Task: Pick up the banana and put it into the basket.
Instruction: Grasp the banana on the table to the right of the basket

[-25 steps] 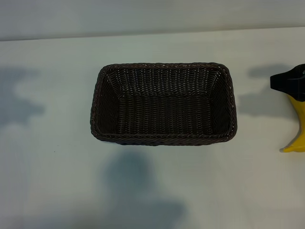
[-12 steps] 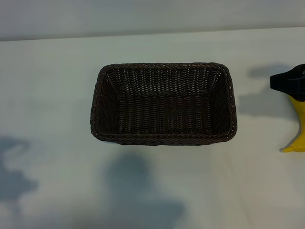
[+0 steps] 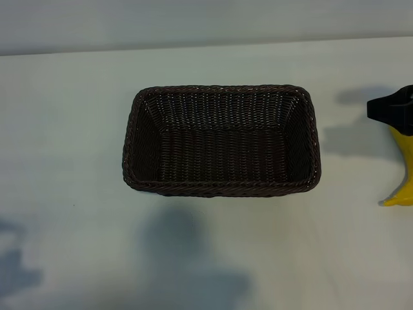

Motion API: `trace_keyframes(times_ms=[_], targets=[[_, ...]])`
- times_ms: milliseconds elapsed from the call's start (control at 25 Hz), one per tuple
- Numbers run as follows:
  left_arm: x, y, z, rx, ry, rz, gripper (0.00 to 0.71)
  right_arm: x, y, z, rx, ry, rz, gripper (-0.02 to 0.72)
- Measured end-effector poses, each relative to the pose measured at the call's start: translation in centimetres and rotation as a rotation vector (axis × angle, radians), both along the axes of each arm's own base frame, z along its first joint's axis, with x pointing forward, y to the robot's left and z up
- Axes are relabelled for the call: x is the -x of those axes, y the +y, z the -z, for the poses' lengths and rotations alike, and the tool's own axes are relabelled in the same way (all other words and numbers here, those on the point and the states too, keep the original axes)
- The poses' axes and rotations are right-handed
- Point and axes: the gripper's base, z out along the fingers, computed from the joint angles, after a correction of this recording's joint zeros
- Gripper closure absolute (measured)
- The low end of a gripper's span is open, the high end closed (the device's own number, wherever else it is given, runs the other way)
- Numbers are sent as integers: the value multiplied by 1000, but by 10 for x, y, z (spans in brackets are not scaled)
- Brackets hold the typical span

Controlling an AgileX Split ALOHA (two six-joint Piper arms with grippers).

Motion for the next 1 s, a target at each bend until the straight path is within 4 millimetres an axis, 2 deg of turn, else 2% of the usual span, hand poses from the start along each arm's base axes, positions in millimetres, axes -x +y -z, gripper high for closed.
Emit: trace_keyframes(times_ms=[320, 720, 840, 1000], targets=[[36, 0, -1, -2, -239, -97, 187, -1, -1, 0, 4, -8, 9, 131], [36, 1, 0, -4, -241, -101, 187, -6, -3, 0, 9, -18, 45, 131], [36, 1, 0, -4, -241, -101, 187, -18, -4, -6, 11, -13, 39, 131], [36, 1, 0, -4, -241, -101, 187, -40, -5, -25, 11, 13, 26, 131]])
